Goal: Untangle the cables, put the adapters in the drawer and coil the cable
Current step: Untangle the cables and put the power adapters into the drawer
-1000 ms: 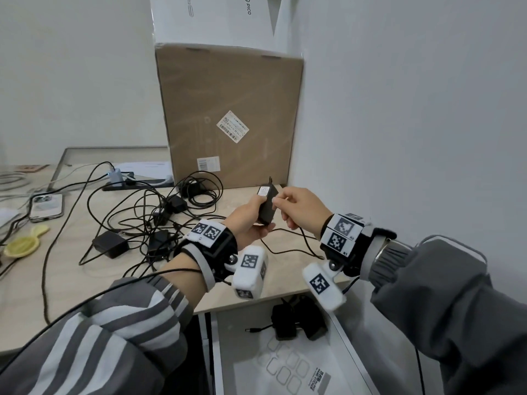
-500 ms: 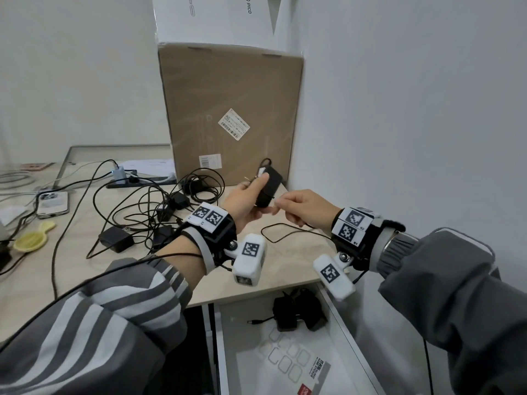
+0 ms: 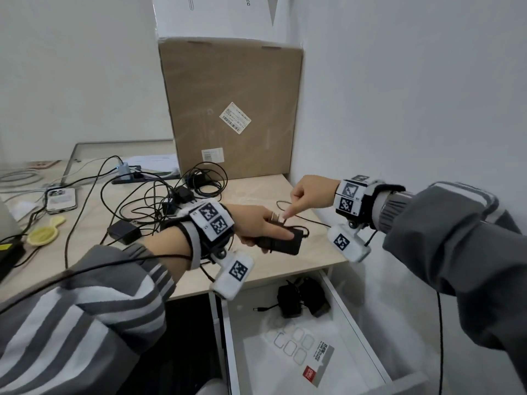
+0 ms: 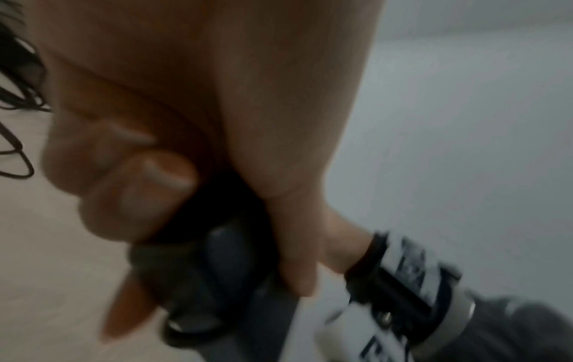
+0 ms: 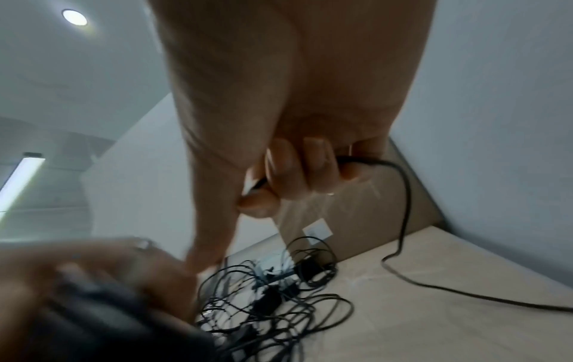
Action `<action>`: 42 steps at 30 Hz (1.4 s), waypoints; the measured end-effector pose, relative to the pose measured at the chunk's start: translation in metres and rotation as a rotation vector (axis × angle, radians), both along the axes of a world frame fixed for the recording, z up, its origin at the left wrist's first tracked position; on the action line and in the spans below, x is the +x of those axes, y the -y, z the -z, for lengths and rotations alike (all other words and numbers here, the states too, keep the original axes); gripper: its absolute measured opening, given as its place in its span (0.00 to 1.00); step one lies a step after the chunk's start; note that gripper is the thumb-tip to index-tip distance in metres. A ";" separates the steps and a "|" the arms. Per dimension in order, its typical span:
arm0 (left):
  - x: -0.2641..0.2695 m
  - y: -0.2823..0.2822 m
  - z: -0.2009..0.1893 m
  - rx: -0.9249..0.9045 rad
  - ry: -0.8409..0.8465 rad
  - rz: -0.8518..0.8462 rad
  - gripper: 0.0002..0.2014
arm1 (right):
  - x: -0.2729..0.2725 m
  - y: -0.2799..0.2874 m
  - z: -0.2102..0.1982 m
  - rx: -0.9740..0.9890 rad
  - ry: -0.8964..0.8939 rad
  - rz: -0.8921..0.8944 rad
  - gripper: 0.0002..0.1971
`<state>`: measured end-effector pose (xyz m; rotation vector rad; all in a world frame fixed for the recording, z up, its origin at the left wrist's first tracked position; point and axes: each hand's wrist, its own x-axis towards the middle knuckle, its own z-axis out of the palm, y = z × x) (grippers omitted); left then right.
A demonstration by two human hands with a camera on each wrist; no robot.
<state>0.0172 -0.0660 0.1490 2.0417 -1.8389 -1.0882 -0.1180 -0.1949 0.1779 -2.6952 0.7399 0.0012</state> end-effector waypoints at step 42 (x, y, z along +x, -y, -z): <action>0.022 0.016 0.022 -0.531 -0.912 -0.347 0.16 | -0.008 -0.012 0.053 0.588 0.460 0.043 0.17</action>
